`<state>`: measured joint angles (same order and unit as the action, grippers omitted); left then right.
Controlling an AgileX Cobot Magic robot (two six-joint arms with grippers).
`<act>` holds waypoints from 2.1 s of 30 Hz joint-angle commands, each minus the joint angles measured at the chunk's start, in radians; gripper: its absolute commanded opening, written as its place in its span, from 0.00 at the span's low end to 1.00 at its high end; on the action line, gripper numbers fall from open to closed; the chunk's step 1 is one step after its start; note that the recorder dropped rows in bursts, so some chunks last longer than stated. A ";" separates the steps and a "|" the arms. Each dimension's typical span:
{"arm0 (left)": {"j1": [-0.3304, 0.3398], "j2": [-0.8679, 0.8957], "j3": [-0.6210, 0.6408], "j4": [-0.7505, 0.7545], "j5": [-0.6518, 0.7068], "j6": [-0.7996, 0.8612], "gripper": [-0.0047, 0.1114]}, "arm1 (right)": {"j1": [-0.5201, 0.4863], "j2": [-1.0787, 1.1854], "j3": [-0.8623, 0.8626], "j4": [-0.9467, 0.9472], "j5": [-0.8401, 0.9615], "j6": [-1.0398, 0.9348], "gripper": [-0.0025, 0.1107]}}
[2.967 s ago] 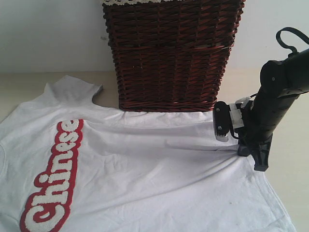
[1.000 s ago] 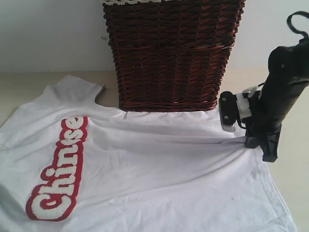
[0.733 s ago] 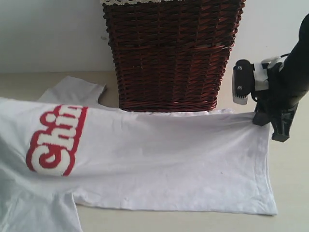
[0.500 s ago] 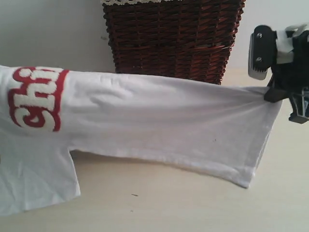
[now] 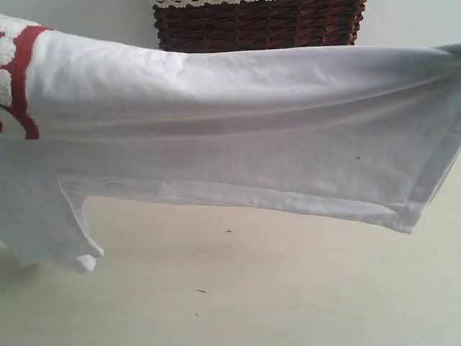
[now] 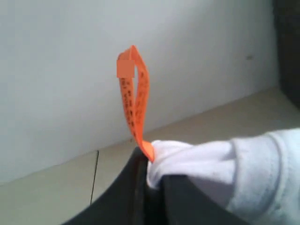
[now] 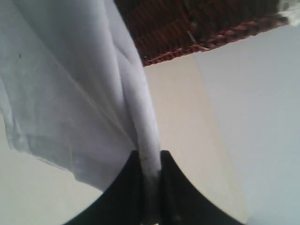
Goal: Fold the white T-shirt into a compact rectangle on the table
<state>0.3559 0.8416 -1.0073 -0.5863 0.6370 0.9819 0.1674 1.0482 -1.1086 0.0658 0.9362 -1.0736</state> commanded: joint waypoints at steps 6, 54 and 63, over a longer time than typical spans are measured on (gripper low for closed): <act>0.004 -0.208 -0.009 -0.097 0.051 -0.021 0.04 | -0.005 -0.192 -0.008 0.032 -0.042 0.132 0.02; -0.009 0.666 0.271 0.006 -0.489 0.161 0.23 | 0.042 0.683 0.115 -0.083 -0.777 0.267 0.06; -0.029 0.747 0.232 -0.052 -0.565 0.150 0.71 | 0.042 0.696 0.115 -0.079 -0.884 0.277 0.51</act>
<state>0.3328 1.5876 -0.7604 -0.5983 0.0971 1.1440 0.2117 1.7500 -0.9960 -0.0118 0.0850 -0.8134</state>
